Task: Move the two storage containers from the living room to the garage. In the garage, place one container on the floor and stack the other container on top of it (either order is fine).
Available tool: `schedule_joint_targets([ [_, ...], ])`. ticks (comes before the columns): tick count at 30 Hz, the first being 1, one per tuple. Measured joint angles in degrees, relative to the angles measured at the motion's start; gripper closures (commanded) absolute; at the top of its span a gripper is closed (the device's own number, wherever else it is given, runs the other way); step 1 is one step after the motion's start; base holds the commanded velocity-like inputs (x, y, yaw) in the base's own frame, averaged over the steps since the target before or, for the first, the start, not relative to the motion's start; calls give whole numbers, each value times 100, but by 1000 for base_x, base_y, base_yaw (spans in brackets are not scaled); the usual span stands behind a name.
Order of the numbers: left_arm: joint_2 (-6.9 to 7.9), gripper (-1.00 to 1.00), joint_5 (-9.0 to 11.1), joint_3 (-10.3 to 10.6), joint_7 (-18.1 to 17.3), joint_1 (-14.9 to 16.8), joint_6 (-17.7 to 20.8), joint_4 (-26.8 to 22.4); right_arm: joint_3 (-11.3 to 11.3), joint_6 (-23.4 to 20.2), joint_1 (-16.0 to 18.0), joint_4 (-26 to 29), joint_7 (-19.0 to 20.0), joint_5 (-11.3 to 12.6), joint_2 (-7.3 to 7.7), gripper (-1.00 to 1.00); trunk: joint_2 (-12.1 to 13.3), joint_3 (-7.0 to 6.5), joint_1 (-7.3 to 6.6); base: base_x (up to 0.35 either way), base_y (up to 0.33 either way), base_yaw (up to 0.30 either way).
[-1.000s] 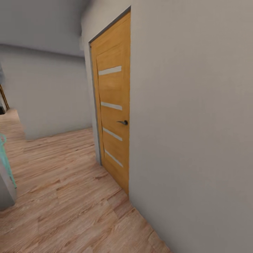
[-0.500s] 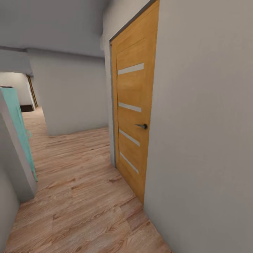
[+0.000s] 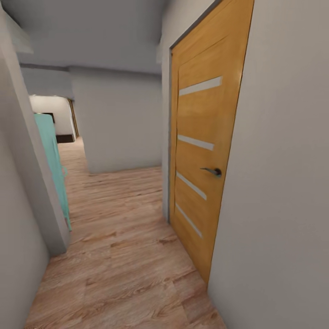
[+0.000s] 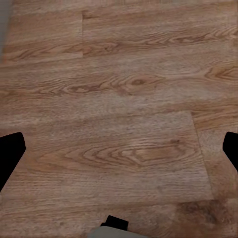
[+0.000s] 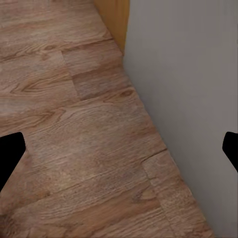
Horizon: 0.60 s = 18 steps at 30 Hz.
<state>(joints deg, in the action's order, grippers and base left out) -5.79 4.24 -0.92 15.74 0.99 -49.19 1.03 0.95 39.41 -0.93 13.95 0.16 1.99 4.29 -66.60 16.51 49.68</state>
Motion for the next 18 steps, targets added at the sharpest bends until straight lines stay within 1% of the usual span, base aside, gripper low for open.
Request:
schedule_joint_targets([
  [18,0,-100,0,-1,29,0,-2,0,0,0,0,0,0,0,0,-100,0,0,0,322,0,300],
])
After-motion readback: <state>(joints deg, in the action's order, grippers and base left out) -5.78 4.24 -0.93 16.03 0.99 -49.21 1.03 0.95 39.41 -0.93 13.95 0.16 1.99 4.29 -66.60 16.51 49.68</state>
